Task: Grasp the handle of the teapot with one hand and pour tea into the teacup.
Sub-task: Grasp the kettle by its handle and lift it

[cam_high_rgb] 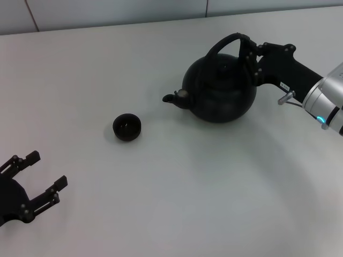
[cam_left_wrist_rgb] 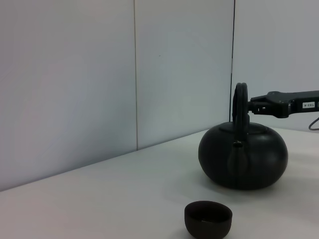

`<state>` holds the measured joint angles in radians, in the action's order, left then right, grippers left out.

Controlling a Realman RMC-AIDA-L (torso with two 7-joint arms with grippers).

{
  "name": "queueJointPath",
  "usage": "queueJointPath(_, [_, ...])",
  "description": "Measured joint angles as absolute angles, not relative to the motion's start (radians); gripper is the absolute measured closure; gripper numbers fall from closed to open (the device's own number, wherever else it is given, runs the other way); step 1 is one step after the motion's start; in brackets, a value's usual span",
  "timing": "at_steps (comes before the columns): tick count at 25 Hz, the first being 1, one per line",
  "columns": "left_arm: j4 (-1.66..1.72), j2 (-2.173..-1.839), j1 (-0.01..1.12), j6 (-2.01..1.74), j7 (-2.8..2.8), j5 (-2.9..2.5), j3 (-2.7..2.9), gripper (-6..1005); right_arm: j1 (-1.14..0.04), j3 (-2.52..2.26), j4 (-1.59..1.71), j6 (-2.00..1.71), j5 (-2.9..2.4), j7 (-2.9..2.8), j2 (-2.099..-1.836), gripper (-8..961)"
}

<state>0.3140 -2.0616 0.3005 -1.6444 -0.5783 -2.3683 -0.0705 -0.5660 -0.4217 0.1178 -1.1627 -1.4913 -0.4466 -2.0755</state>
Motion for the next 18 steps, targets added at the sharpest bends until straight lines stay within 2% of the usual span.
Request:
queueJointPath(2, [0.313,-2.062,0.301,-1.644,-0.578,-2.368,-0.071,196,-0.567,-0.419,0.12,-1.166,-1.488,-0.455,-2.075,888])
queueJointPath(18, [0.313,-2.062,0.299,-1.644,-0.578,-2.368,-0.071,196,-0.634,-0.417,0.152,-1.219,-1.476,-0.552,-2.079,888])
